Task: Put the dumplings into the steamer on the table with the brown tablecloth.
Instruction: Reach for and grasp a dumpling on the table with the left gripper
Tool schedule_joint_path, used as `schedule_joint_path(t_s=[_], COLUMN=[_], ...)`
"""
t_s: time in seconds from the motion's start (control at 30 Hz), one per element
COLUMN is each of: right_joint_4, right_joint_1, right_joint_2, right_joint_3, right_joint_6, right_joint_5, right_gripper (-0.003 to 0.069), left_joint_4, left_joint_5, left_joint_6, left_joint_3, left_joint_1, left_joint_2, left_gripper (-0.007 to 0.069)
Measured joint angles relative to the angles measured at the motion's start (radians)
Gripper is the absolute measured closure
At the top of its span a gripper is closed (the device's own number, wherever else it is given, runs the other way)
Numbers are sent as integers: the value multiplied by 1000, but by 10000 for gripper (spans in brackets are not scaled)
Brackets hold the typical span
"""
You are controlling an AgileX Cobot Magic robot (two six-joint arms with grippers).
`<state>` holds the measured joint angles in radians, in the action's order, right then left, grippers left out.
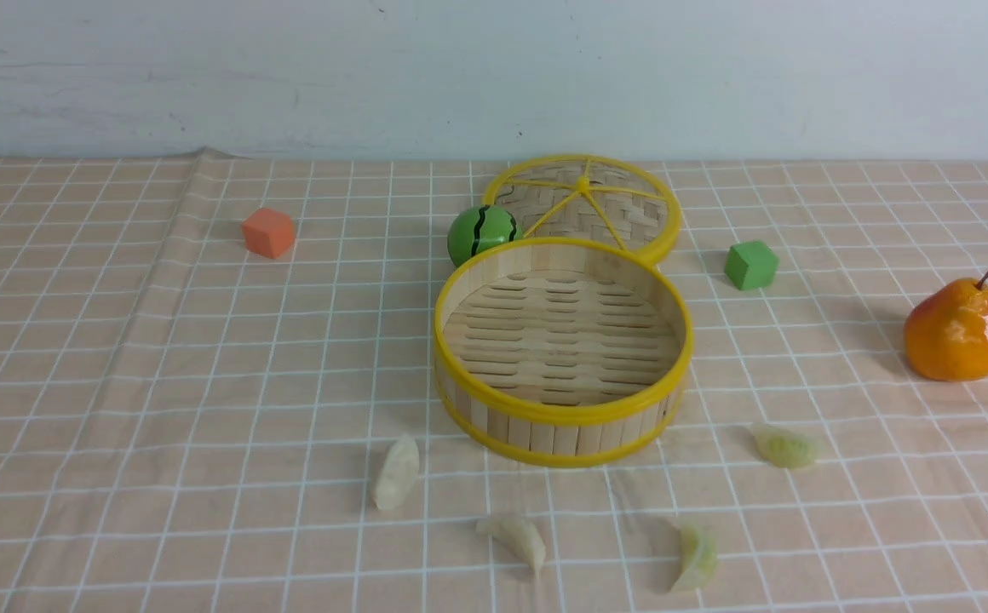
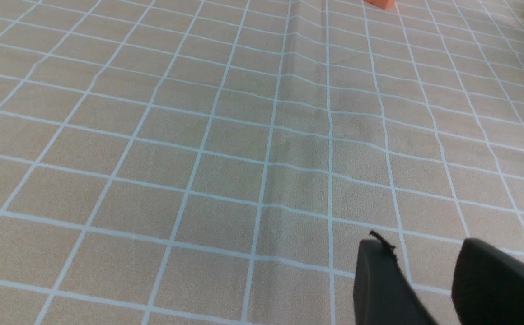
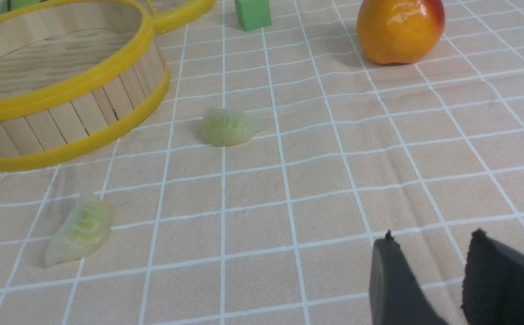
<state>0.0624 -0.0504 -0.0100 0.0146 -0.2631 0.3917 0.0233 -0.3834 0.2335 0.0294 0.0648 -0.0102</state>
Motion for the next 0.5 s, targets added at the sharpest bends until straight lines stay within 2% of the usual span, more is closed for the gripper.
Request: schedule_joint_path(t_s=[0.5], right_joint_4=[0], right_joint_1=[0], right_joint_2=[0], right_joint_3=[0], right_joint_6=[0], right_joint_5=[0], right_gripper=[420], left_joint_4=[0], left_joint_5=[0], left_joint_6=[0], left_joint_3=[0], left_joint_1=[0], left_joint_2=[0], left_gripper=[387])
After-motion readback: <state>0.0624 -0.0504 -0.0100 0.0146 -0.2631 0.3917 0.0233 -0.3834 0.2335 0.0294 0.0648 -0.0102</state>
